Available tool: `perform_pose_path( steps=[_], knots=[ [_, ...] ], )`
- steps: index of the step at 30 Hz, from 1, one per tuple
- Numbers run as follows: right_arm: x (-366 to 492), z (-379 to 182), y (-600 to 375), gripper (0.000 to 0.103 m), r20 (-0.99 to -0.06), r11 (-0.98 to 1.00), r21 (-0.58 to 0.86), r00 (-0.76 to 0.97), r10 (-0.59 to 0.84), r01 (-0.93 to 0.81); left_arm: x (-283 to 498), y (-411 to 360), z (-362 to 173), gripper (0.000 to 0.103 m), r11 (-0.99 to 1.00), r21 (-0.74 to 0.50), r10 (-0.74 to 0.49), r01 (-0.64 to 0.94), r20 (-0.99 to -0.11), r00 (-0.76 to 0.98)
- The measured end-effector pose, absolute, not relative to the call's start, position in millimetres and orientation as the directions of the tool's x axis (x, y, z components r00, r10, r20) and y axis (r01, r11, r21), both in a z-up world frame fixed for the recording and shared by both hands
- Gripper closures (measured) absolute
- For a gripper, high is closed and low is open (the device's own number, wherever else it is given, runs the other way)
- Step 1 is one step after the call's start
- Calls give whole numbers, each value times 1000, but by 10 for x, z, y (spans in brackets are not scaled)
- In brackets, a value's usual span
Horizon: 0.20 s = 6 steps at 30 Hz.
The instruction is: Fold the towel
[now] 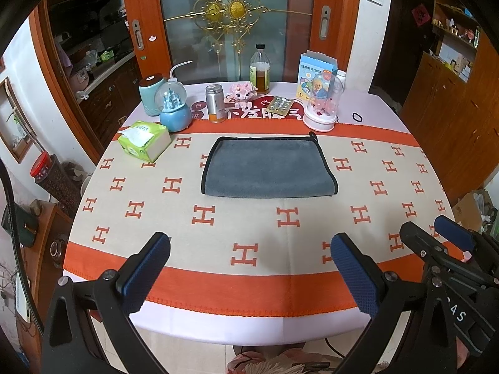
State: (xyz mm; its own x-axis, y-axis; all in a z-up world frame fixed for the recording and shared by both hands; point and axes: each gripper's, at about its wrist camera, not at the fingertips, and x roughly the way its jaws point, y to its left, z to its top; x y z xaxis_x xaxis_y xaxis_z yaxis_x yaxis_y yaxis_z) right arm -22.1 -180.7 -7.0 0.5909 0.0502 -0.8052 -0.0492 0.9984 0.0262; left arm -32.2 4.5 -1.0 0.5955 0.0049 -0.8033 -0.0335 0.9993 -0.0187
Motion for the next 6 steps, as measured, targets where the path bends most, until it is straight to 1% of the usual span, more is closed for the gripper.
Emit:
perform_pose_path(
  steps=[6],
  knots=[
    [-236, -92, -1791, 45, -805, 998, 28, 590, 51, -48, -342, 73, -40, 1, 999, -18, 4, -31, -806, 593]
  ],
)
